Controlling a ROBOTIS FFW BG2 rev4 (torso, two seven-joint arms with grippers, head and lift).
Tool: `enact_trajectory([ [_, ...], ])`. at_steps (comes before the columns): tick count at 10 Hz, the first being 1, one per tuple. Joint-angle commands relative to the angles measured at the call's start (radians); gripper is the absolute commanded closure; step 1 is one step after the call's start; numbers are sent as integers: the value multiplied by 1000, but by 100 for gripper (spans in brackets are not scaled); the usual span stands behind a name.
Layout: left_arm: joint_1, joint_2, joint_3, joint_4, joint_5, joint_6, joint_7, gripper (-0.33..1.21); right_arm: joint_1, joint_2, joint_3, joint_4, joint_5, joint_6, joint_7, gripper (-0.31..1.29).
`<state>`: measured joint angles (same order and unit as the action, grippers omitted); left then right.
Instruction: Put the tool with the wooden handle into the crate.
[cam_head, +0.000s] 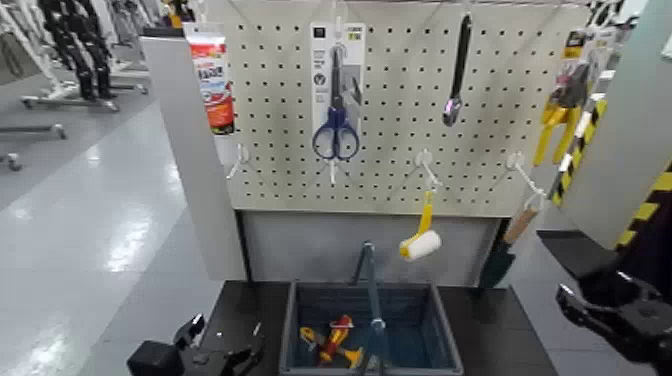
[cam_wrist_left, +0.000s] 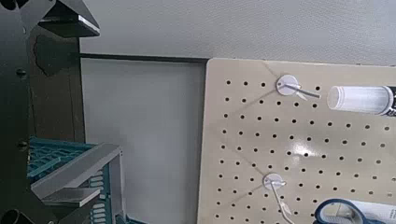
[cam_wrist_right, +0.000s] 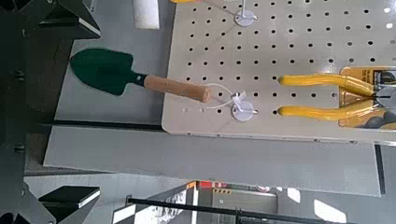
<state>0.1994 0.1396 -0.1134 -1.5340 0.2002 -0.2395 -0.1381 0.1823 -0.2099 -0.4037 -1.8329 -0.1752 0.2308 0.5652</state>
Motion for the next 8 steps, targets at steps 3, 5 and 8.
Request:
enact_trajectory([
  [3,-1,0,0,0,1,5,-6,10,-129,-132,40,135,-12,38,58,12],
  [5,-3,-2,0,0,1,8,-6,10,-185,-171,68,190,-12,44,82,12],
  [8,-6,-2,0,0,1,9,-9,10,-279,-218,138,288,-12,42,127,12],
])
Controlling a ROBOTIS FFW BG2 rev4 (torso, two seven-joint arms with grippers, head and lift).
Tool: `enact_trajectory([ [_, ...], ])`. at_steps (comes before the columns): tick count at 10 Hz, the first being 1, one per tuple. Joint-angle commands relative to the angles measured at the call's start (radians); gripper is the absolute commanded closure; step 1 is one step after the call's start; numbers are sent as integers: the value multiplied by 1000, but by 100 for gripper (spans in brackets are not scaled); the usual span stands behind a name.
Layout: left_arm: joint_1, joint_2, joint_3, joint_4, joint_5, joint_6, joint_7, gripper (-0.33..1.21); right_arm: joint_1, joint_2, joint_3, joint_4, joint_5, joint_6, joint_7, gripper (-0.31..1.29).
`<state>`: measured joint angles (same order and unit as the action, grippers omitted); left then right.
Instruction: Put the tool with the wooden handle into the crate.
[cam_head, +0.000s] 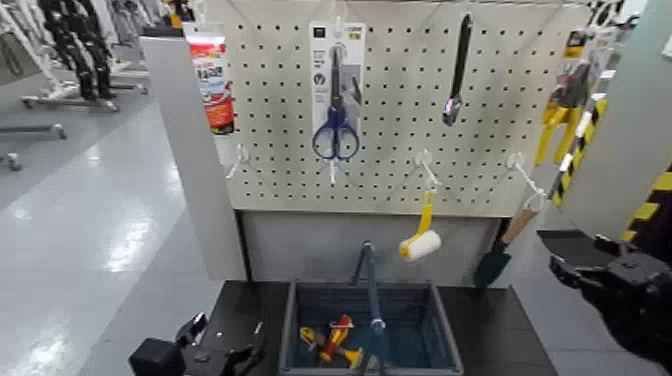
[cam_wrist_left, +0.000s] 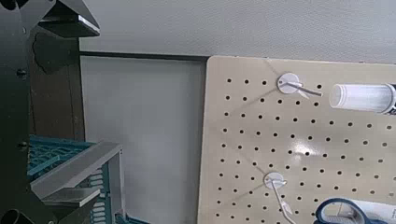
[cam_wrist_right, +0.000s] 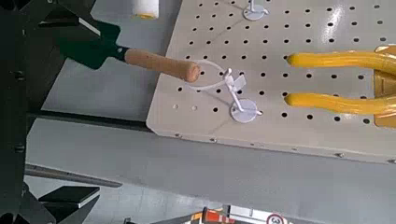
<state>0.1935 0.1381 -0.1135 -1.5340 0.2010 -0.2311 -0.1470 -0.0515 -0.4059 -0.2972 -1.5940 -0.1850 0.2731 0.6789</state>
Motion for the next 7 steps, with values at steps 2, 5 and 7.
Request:
enact_trajectory([
  [2,-2,-2,0,0,0,1,0,10,-97,-39,75,111,-11,-5,34,12],
  [5,-5,-2,-2,2,0,3,0,10,-180,-54,144,209,-22,-20,80,12],
  [7,-6,-3,-3,5,0,1,0,10,-220,-62,182,262,-31,-32,102,11],
])
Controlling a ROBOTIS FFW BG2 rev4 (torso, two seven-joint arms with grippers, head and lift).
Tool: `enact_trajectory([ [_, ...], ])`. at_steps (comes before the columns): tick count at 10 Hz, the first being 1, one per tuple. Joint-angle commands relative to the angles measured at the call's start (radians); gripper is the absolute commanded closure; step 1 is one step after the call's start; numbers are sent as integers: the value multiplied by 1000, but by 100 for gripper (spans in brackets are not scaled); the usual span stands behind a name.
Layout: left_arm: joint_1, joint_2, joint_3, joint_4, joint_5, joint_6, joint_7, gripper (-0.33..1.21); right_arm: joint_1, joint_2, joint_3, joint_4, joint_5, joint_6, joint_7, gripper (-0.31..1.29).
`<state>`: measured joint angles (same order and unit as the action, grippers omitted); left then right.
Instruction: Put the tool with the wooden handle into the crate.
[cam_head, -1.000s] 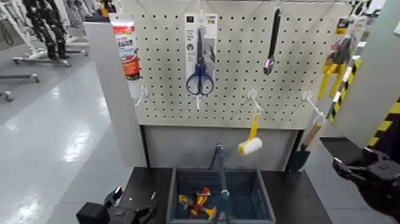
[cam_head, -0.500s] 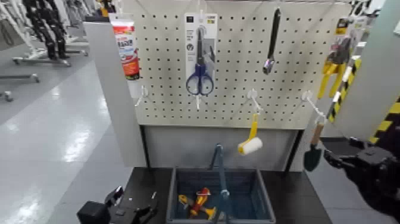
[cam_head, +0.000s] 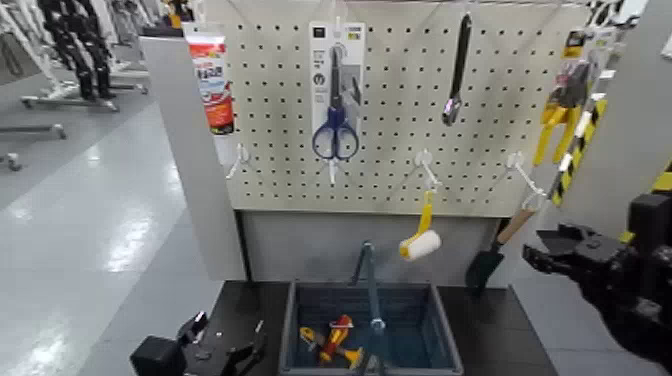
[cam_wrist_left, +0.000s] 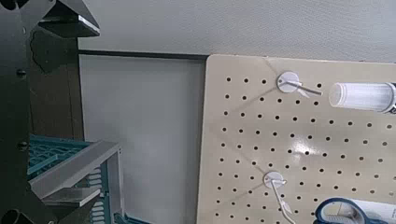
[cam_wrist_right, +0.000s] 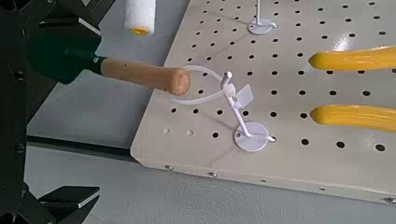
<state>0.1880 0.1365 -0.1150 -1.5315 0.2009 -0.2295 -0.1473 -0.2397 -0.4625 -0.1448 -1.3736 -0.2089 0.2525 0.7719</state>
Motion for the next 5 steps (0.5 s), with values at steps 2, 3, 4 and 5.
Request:
enact_trajectory([
  [2,-4,-1,-3,5,0,1,-2,10,-66,-5,57,97,-15,-30,18,9],
  [3,-5,0,-3,7,0,1,-3,10,-85,-4,74,122,-15,-38,26,9],
  [4,-7,-1,-5,8,0,-1,-3,11,-108,-2,96,148,-15,-47,32,9],
  [5,-10,-1,-6,11,0,1,-6,11,-128,2,110,171,-15,-59,36,10],
])
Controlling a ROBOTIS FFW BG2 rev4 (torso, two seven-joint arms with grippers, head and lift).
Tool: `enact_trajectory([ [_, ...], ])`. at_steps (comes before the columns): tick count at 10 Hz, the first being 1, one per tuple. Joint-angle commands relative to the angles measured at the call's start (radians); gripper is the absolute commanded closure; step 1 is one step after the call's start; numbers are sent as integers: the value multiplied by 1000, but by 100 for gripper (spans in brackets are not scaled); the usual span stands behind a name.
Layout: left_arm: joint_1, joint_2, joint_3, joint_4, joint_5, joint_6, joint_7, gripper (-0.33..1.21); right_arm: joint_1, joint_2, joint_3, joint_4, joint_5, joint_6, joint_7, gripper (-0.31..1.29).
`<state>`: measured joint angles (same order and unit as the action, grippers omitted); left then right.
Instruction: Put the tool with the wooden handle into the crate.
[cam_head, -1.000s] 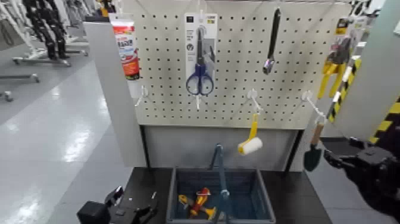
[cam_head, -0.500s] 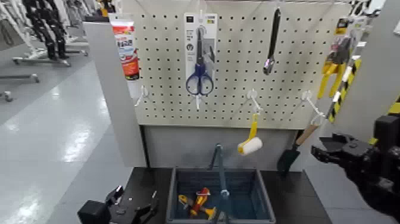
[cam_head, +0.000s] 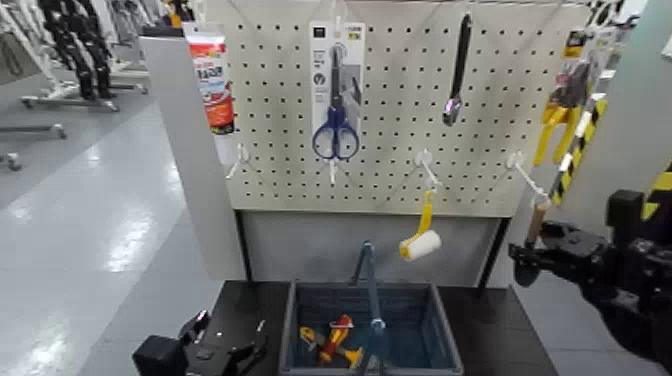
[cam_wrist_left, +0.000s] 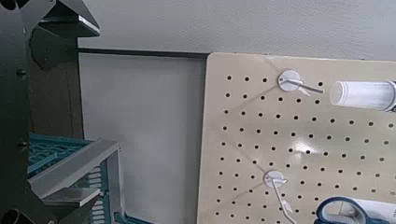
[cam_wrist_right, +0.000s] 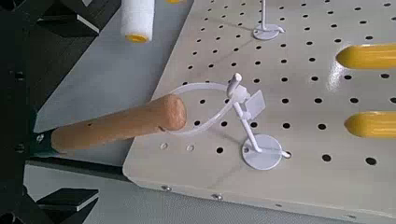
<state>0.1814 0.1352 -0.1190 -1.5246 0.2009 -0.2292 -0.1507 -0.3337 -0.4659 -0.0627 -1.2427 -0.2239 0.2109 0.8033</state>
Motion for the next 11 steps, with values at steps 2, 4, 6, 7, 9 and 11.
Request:
enact_trajectory([
  [2,-8,0,-4,9,0,-1,-4,11,-65,12,58,80,-2,-41,7,13],
  [4,-13,-2,-5,14,0,-1,-7,11,-77,15,73,101,-6,-54,7,27],
  [6,-14,-2,-4,17,0,-1,-10,11,-77,18,80,101,-2,-62,1,94],
  [7,-14,-2,-2,17,0,-1,-13,11,-76,18,80,94,5,-64,-7,110],
  [9,-11,-2,1,15,0,-1,-15,11,-71,20,78,80,25,-61,-15,123],
  [11,-11,-2,2,17,0,-1,-15,11,-67,21,75,75,25,-62,-15,123],
])
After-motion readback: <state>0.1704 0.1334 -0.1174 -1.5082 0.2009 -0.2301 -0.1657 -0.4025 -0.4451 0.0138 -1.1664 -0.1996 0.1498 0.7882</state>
